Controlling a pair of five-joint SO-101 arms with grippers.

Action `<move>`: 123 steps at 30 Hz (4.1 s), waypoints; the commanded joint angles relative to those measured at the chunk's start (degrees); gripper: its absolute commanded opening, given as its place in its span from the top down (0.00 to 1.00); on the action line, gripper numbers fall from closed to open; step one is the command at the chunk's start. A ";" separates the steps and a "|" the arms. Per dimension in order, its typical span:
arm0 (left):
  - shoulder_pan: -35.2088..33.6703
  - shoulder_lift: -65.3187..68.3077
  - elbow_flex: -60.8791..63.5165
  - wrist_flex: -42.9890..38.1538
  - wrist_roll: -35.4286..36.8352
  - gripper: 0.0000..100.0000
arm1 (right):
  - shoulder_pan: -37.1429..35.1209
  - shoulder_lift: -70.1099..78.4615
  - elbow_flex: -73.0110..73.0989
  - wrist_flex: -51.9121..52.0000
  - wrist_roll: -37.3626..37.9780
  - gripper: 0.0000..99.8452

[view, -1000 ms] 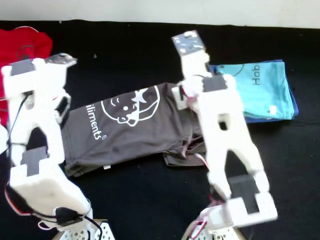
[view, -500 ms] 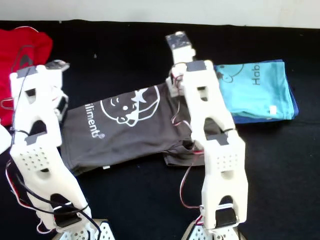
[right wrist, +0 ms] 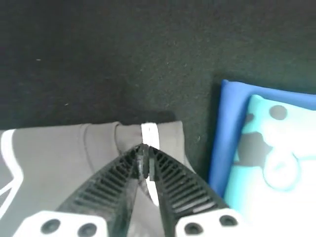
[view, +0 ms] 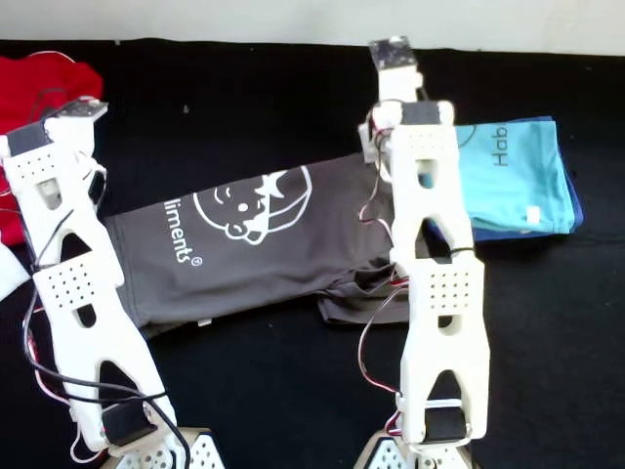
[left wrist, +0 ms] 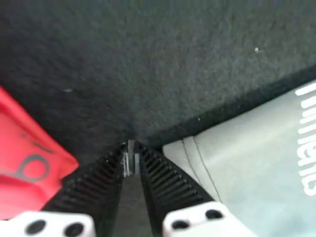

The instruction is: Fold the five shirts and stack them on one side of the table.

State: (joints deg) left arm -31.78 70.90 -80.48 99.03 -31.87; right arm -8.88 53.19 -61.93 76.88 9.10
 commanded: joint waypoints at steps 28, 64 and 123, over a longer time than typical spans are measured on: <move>0.22 -67.65 104.75 -22.59 0.18 0.99 | -6.99 -28.44 3.12 24.22 -0.18 0.99; 9.71 -90.42 136.22 -36.75 2.99 0.99 | -6.02 -60.35 87.78 -6.99 7.03 0.99; 7.87 -83.74 135.60 -51.60 7.47 0.99 | -27.30 -62.37 100.62 -9.36 8.97 0.99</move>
State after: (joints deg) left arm -23.43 -13.32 54.81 49.01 -24.92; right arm -32.97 -9.14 38.64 67.03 17.63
